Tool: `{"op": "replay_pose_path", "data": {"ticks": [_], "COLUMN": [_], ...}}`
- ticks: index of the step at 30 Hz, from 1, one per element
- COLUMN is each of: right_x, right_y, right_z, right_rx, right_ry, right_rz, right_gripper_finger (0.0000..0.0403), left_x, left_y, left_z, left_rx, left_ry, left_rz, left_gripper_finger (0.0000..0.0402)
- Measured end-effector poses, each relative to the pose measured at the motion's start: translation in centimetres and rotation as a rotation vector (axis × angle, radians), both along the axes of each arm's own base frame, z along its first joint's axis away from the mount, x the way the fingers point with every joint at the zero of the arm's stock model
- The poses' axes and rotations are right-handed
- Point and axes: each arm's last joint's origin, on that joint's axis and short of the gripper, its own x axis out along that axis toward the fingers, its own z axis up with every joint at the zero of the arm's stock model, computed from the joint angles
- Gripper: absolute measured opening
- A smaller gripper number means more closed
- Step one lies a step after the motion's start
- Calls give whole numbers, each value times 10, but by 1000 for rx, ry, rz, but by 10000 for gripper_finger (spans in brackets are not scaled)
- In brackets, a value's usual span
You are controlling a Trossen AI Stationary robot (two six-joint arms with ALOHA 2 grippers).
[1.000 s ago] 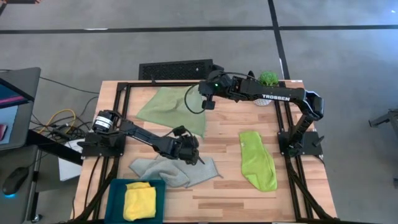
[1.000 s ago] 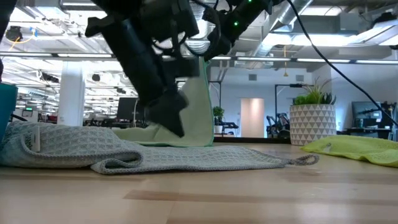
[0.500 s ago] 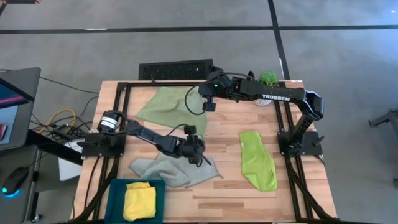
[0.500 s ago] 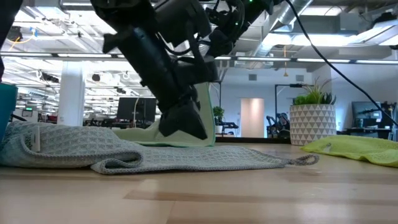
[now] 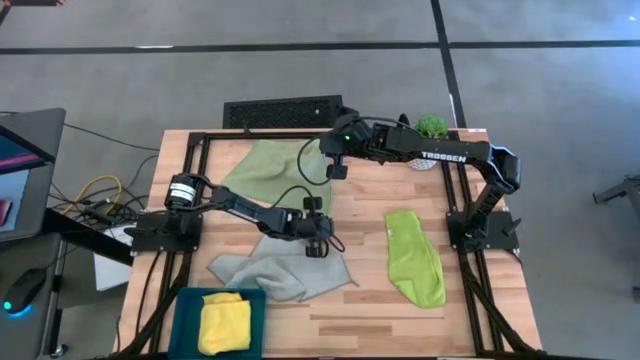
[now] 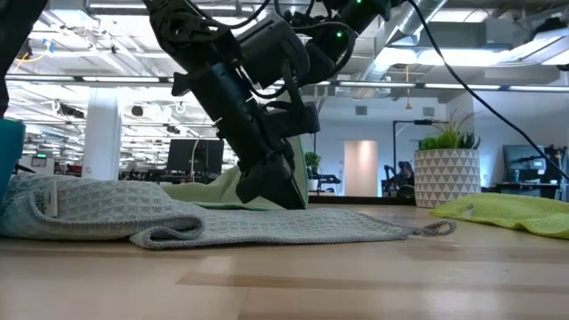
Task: Fold microfiber towels
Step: Fold the light green microfiber cloth
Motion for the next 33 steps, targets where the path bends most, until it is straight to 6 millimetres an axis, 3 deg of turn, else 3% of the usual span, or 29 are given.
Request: {"op": "replay_pose_path", "data": {"ticks": [12, 23, 29, 33], "right_x": [0, 0, 0, -1], "right_y": [0, 1, 1, -1], "right_z": [0, 0, 0, 3], "right_rx": [-2, -2, -18, -13], "right_ry": [1, 1, 12, 31], "right_rz": [2, 3, 16, 12], "right_gripper_finger": [8, 8, 8, 8], "left_x": [0, 0, -2, -3], "left_y": [17, 42, 43, 34], "left_z": [0, 0, -1, -2], "left_rx": [45, -73, -111, -108], "left_ry": [25, 34, 62, 56], "left_rz": [3, -19, -34, 3], "left_gripper_finger": [80, 77, 13, 3]}}
